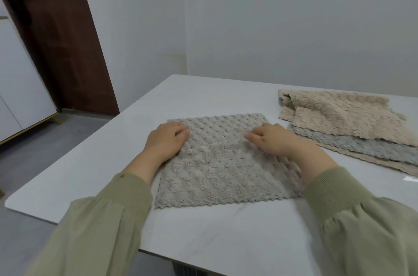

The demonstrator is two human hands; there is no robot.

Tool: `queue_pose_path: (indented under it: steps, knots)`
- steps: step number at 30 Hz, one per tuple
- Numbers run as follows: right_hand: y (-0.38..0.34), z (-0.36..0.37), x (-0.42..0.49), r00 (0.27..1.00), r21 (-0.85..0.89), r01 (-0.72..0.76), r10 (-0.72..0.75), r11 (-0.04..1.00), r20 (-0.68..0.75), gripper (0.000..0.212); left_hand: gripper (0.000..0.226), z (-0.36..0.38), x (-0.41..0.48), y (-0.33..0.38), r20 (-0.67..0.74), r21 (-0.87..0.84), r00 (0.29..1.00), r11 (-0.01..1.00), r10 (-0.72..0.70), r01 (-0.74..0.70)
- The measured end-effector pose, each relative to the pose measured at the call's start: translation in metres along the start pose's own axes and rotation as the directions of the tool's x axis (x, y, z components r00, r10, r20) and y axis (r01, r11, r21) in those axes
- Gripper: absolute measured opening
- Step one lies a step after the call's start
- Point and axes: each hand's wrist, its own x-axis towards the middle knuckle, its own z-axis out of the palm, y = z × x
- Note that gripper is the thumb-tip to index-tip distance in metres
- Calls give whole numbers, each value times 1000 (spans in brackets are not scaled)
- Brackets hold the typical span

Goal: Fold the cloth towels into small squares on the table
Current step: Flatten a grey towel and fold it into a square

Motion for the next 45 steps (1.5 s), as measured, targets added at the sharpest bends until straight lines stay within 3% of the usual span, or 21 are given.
queue_pose_path:
  steps: [3,8,12,14,16,19,23,27,30,34,40,45]
  knots:
    - [-2,-9,17,1000,47,-15,16,999,-26,51,28,-2,10,-4,-147,-167,978,979,-145,119]
    - [6,-6,51,974,118,-62,86,991,-211,45,46,-3,34,-11,-164,-78,958,971,-234,224]
    - [24,18,64,850,203,-40,140,978,-508,30,40,-1,45,-14,-181,-85,959,975,-218,206]
    - [29,22,66,806,193,-3,116,981,-580,22,35,-1,49,-15,-184,-137,961,974,-204,181]
    - [35,25,72,850,87,1,45,996,-525,33,33,-1,51,-15,-185,-199,962,966,-200,163]
    - [38,27,74,935,53,-55,70,997,-347,45,32,0,52,-15,-202,-197,958,967,-203,163]
    - [36,24,72,952,-17,-87,78,996,-295,50,20,-3,45,-8,-323,-291,934,955,-155,58]
    - [34,22,68,941,-43,-101,81,994,-328,53,16,-6,39,0,-396,-355,914,933,-89,-63]
    - [32,19,65,921,-23,-88,72,996,-383,43,17,-9,34,4,-431,-359,898,930,-90,-79]
    - [34,17,62,828,-30,-74,45,997,-558,20,8,-11,32,1,-466,-350,871,937,-155,-21]
    - [36,15,59,768,143,-61,138,988,-625,22,6,-13,33,1,-432,-381,864,921,-259,85]
    - [40,12,59,766,291,-54,226,955,-601,16,7,-14,34,6,-260,-678,895,729,-362,98]
